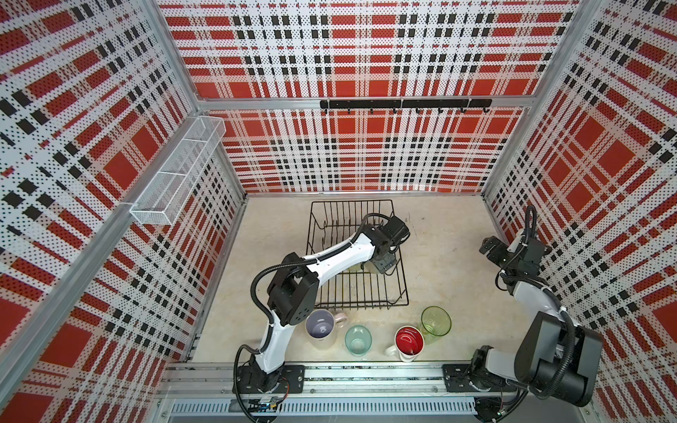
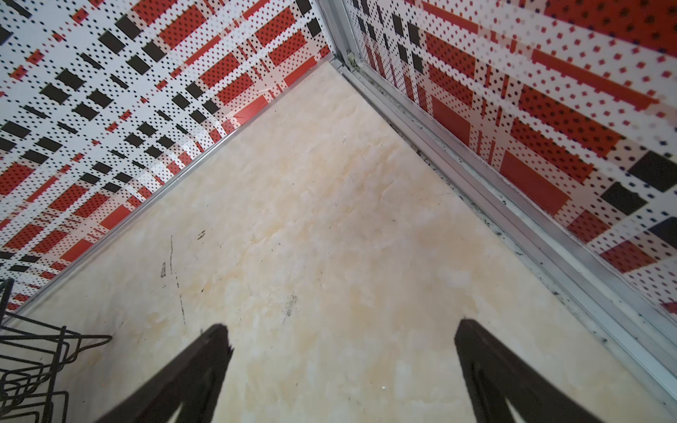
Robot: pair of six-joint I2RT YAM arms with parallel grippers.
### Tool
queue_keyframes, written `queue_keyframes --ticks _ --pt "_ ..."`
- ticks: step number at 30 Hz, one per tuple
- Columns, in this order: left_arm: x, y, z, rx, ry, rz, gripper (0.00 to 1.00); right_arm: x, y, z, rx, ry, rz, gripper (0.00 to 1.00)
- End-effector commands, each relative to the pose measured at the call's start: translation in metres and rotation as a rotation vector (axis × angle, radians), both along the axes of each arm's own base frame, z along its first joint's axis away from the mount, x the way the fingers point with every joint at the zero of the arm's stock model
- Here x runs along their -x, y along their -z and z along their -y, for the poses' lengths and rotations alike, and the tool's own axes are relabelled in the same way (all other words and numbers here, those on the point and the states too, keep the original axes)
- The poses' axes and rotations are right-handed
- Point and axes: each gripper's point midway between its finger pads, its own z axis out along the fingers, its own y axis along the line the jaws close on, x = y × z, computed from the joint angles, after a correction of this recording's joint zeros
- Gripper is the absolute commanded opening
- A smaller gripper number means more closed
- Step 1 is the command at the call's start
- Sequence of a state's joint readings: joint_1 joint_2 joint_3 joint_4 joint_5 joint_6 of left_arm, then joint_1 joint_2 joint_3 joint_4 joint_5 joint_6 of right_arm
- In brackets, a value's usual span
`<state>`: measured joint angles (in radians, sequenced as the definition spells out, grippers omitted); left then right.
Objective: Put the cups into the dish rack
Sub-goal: 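Lower the textured glass into the rack with the left gripper, then open the left gripper to release the textured glass and lift away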
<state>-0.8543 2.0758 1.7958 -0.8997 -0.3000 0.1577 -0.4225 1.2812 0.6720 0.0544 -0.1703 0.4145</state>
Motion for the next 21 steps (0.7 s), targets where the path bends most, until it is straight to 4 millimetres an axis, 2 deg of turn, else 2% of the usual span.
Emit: queue_keyframes --ticks 1,8,21 --pt "-0.008 -0.016 0.003 0.011 -0.011 0.043 0.85 0.0 -0.003 0.004 0.019 0.007 -0.01 1.0" --pt "-0.018 -0.038 0.005 0.062 -0.031 0.115 0.85 0.001 -0.002 0.006 0.024 0.02 -0.017 1.0" --pt "-0.027 -0.047 0.01 0.183 -0.033 0.097 0.75 0.0 -0.001 0.006 0.015 0.019 -0.017 1.0"
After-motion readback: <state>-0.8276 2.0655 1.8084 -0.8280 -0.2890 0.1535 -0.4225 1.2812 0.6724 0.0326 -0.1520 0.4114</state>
